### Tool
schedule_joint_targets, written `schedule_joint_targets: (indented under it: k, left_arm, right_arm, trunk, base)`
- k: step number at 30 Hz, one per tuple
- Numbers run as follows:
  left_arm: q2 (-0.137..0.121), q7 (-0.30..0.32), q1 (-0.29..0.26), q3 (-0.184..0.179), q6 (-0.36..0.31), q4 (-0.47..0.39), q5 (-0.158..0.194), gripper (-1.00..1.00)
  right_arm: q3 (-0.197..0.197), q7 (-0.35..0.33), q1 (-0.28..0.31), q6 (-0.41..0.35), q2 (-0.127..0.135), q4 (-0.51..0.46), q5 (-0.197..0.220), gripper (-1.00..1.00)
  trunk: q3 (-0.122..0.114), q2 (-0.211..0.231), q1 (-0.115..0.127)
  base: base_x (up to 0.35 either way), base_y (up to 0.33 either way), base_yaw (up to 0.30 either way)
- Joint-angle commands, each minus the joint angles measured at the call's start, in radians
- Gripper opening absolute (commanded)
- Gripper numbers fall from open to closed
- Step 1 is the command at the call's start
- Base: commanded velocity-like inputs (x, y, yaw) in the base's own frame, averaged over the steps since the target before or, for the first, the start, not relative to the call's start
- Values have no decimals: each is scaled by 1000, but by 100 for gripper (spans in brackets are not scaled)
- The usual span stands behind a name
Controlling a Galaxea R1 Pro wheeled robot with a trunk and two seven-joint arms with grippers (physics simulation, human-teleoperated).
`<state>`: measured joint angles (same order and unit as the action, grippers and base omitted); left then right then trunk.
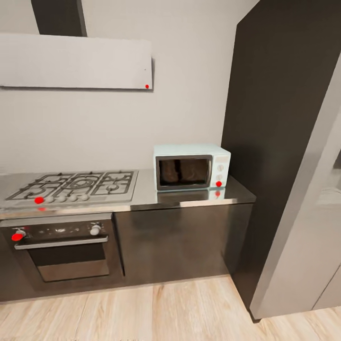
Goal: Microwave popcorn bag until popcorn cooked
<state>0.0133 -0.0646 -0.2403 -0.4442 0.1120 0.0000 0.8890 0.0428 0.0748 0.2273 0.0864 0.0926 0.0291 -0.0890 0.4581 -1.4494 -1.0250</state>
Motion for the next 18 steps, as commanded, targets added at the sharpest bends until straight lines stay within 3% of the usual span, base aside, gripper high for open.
schedule_joint_targets:
  k: [1, 12, 18]
  left_arm:
    - [0, -4, -1, -8, 2, 0, 5, 100]
    - [0, -4, -1, -9, 2, 0, 5, 100]
    - [0, -4, -1, -10, 0, 0, 4, 100]
  right_arm:
    - [5, 3, 1, 6, -1, 3, -10, 100]
    - [7, 3, 1, 6, -9, 3, -7, 100]
    - [7, 5, 1, 6, -9, 3, -6, 100]
  trunk:
    - [1, -1, 0]
    - [1, -1, 0]
    - [1, -1, 0]
  base:
    - [0, 0, 273]
    - [1, 0, 273]
    - [174, -126, 146]
